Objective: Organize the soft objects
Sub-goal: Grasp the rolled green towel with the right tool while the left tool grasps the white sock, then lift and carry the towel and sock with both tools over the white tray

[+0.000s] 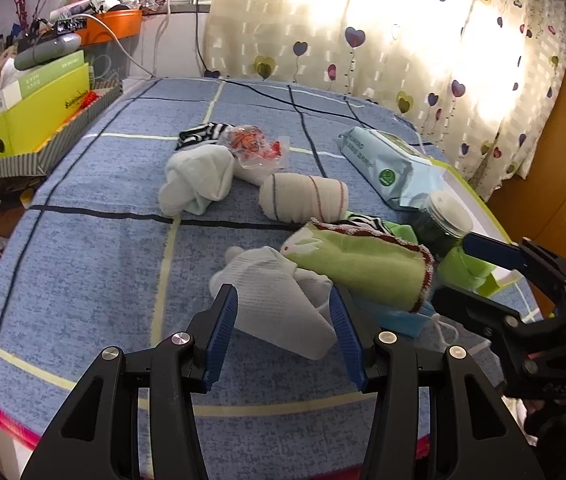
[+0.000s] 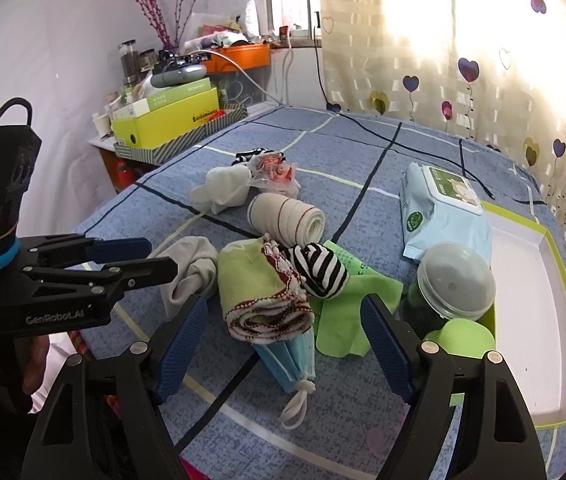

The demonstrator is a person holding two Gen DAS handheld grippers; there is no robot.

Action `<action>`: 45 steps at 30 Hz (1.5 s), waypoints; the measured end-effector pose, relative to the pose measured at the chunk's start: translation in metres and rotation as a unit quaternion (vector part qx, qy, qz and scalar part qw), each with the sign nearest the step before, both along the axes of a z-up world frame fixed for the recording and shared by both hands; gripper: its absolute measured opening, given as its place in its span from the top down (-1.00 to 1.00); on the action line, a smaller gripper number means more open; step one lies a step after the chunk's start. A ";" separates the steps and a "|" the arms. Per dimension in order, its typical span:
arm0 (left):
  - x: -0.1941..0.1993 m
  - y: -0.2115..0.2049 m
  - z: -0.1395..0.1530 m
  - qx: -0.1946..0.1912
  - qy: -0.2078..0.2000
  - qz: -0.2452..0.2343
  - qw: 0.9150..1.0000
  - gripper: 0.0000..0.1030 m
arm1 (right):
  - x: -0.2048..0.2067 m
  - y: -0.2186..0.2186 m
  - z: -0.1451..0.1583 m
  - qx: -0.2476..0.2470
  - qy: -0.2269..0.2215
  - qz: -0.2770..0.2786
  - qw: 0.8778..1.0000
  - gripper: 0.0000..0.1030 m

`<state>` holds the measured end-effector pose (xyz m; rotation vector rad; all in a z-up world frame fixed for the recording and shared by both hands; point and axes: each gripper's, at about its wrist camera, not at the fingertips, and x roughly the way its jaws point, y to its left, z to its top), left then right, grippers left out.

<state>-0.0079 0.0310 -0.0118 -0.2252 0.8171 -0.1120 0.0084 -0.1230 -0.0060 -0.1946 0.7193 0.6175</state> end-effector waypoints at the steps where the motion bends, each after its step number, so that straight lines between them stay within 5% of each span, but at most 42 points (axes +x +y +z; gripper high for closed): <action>1: 0.000 -0.001 -0.001 -0.006 0.001 -0.004 1.000 0.05 | 0.001 0.001 0.000 0.000 0.000 0.002 1.000 -0.43; 15: 0.004 0.012 -0.023 -0.056 0.024 0.006 0.998 -0.14 | 0.022 0.031 -0.017 -0.027 0.022 0.048 0.998 -0.38; 18: 0.008 0.013 -0.026 -0.063 0.029 0.007 0.998 -0.25 | 0.024 0.035 -0.024 -0.038 0.027 0.053 0.997 -0.01; 30: 0.031 0.006 -0.037 -0.091 0.060 0.000 0.994 -0.27 | 0.020 0.038 -0.025 -0.060 0.001 0.070 0.996 0.41; 38: 0.022 0.009 -0.026 -0.073 0.041 0.010 0.996 0.04 | 0.015 0.033 -0.018 -0.042 -0.007 0.079 0.996 0.48; 45: 0.017 0.018 -0.010 -0.063 0.015 0.029 0.997 0.09 | 0.007 0.027 -0.004 -0.014 -0.022 0.080 0.996 0.48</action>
